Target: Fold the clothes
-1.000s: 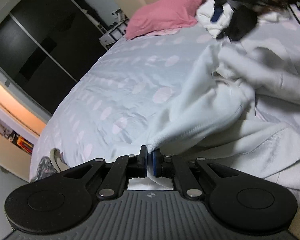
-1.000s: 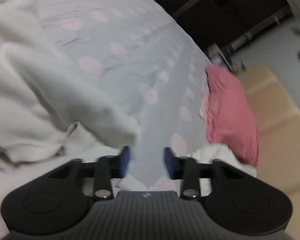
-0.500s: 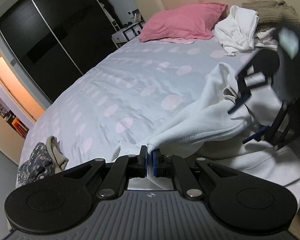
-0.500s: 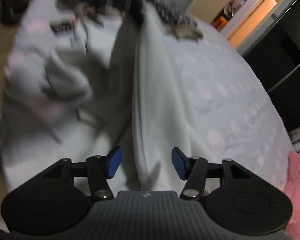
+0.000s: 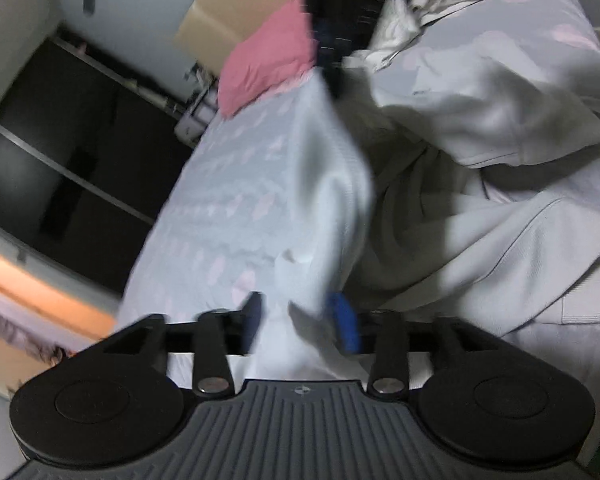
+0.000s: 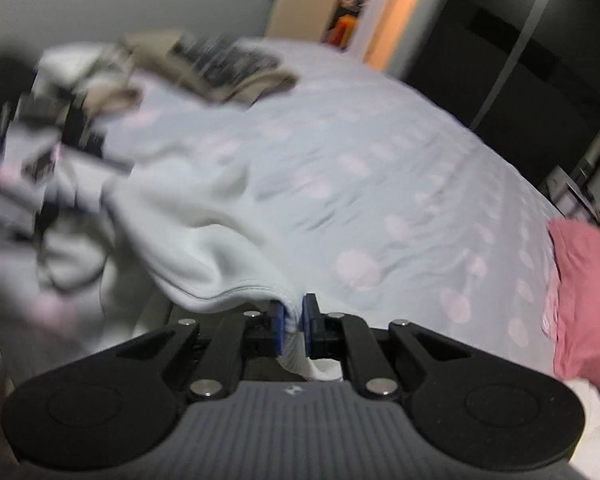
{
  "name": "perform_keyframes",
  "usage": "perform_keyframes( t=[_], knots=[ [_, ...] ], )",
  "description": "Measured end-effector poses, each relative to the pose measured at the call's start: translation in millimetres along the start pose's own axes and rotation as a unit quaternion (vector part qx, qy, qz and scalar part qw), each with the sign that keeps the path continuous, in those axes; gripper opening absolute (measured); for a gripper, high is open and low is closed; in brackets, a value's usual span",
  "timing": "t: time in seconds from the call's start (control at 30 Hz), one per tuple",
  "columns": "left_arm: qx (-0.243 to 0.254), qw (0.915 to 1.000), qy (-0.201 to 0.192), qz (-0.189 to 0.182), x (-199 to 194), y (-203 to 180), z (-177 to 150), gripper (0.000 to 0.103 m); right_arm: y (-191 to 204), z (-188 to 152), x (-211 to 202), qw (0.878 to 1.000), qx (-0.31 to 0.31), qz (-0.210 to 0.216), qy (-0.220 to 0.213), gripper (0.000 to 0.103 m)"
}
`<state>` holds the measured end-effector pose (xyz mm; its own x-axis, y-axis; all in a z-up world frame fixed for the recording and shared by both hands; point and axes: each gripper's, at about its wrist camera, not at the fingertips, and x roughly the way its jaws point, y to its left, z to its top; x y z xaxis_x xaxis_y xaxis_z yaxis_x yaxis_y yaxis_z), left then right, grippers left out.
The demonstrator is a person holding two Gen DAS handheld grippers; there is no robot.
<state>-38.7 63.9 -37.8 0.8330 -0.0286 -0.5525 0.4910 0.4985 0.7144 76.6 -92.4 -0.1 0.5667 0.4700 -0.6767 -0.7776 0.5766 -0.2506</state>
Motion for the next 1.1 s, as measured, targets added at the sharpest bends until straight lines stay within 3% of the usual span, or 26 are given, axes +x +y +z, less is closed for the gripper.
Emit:
perform_keyframes(
  t=[0.13, 0.3, 0.63, 1.1],
  knots=[
    [-0.003, 0.9995, -0.030, 0.004, -13, -4, 9, 0.054, 18, 9, -7, 1.000, 0.019, 0.013, -0.012, 0.011],
    [0.020, 0.9975, -0.067, 0.013, -23, -11, 19, 0.059, 31, 19, -14, 0.998, -0.004, 0.059, -0.019, 0.011],
    [0.050, 0.9959, -0.074, -0.009, -16, -32, 20, 0.066, 70, 33, -29, 0.989, -0.068, 0.126, -0.029, 0.011],
    [0.034, 0.9971, -0.067, -0.010, -12, -36, 28, 0.066, 68, 37, -28, 0.991, -0.066, 0.109, -0.032, 0.011]
  ],
)
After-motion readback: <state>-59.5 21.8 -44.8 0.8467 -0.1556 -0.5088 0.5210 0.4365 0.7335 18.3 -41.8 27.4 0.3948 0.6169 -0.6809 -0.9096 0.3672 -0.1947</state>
